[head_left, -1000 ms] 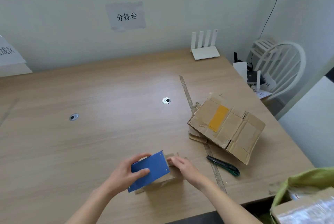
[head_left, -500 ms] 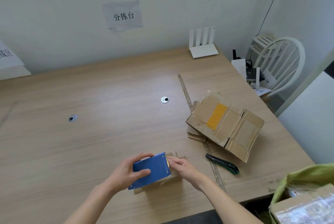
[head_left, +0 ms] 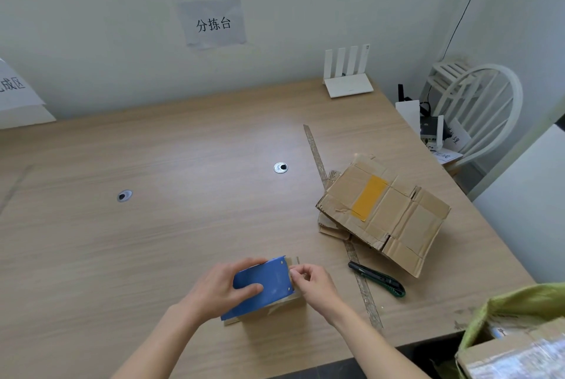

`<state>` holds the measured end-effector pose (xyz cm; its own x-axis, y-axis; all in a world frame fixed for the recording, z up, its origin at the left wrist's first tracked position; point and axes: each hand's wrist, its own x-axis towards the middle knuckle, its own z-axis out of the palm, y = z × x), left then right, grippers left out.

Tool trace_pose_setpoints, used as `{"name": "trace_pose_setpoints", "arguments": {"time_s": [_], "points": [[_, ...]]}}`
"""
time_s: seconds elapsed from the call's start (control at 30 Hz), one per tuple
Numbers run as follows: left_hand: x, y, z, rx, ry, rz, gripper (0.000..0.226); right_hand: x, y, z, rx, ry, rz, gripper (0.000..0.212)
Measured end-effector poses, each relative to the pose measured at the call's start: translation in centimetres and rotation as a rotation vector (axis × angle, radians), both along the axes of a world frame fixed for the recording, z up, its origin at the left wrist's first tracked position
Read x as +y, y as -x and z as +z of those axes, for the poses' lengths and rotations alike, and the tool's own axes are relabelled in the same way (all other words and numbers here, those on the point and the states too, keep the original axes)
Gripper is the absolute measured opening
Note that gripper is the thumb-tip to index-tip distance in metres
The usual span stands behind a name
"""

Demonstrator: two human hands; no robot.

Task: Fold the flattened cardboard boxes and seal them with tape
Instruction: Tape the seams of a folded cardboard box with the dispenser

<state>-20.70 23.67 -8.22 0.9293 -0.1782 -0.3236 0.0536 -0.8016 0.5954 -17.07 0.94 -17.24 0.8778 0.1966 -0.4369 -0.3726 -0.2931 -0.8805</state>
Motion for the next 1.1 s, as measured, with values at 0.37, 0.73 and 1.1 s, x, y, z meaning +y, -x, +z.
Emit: {"name": "trace_pose_setpoints", "arguments": {"time_s": [0.37,0.73,1.1], "points": [[-0.2,-0.2,-0.8,-0.017,0.002,-0.008,0.049,0.3,0.7,-1.1,0.097,0.012,-0.175,0.016],[5.1,0.4,1.1,0.018,-0.279,-0.043,0.042,-1.1,-0.1,-0.1,0.12,-0.023,-0.272,0.017],[4.0,-0.5,0.4,0.02,-0.377,-0.091,0.05,-1.4,0.5,-0.9,0.066,0.263,-0.293,0.018]]}}
